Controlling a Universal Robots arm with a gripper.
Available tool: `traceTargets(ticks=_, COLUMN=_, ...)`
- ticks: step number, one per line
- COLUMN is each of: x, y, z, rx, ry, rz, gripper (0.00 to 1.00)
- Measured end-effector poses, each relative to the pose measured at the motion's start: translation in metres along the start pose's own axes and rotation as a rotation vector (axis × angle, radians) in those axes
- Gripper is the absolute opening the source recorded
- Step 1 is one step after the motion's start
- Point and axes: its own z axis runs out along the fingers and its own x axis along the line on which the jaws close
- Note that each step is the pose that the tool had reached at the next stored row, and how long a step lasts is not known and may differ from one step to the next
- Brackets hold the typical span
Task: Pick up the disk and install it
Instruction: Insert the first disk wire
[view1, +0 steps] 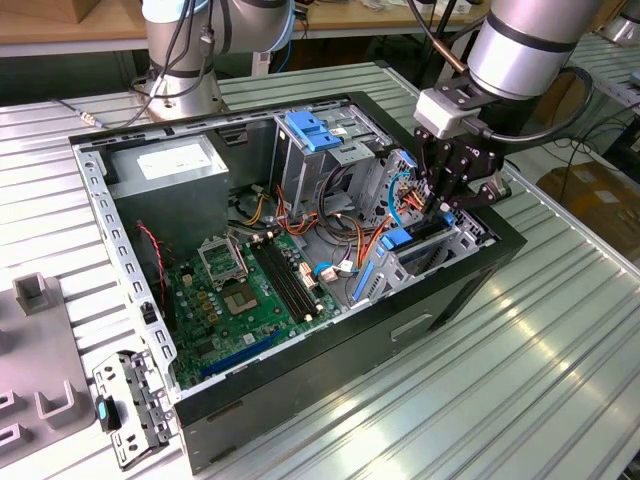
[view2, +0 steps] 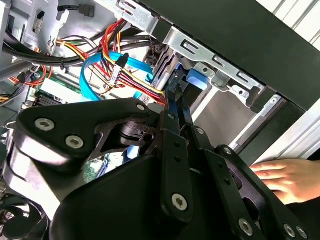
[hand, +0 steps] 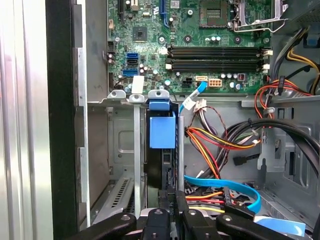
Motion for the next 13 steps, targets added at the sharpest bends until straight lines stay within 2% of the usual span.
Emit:
traceTargets(ticks=7, x=-0.0001, y=0.0004, z=0.0049, rx=0.0000, ry=-0.0083, rz=0.000, gripper=0.16)
traceTargets(ticks=13, x=0.0001, y=0.0005, z=0.0066, rx=-0.0001, ry=-0.0092, rz=0.000, gripper=0.16)
